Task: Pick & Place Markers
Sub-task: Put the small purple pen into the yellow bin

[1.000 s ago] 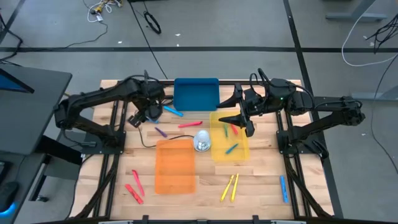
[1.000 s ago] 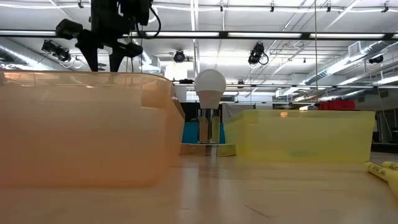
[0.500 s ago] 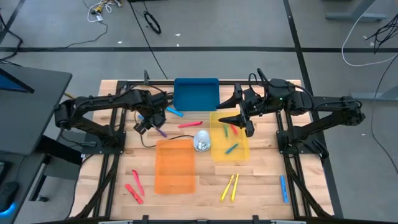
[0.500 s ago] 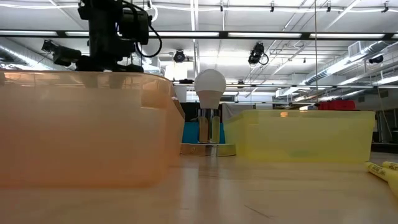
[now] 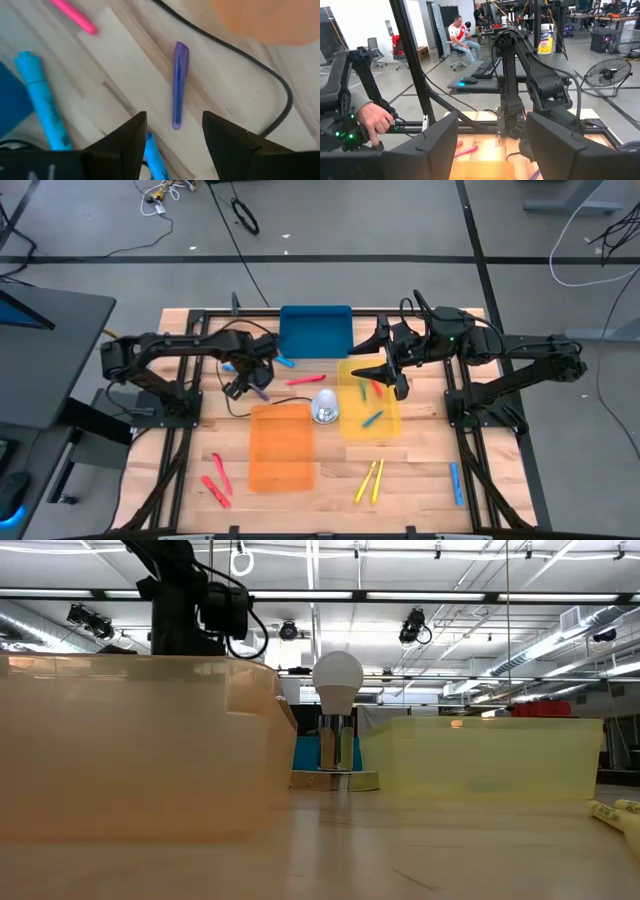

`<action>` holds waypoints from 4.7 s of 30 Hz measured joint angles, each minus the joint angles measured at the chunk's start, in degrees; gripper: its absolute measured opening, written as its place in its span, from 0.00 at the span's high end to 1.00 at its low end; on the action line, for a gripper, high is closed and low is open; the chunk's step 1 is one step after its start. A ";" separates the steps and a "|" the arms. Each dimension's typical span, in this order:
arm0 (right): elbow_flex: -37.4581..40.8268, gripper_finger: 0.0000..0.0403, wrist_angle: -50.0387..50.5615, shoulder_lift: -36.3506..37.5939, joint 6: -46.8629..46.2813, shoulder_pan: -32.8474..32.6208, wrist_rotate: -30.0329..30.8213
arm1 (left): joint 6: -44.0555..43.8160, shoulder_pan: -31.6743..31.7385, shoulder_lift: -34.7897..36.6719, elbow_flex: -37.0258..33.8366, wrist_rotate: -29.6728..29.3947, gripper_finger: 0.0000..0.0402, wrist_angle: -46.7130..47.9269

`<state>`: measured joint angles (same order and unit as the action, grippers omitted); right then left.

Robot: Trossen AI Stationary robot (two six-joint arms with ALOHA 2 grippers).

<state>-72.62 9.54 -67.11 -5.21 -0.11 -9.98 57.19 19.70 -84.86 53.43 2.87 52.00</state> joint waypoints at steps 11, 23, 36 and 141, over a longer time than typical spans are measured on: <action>0.00 0.42 0.45 0.00 -0.16 0.01 0.02 | -4.13 -0.02 -5.07 -3.30 1.82 0.51 -4.78; 0.00 0.42 0.79 0.00 0.15 0.01 0.04 | -7.06 0.00 -5.20 -10.05 0.05 0.51 -16.07; 0.00 0.42 0.76 0.00 0.17 -0.01 0.04 | -9.00 -0.10 -5.00 -11.69 0.47 0.70 -17.07; -0.03 0.42 -5.46 -0.09 -2.65 1.19 9.42 | -64.66 -12.36 19.43 6.24 -0.98 0.91 -69.81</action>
<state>-72.65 4.08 -67.21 -7.86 1.08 -0.56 -7.48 7.35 -65.43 59.67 1.89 -17.81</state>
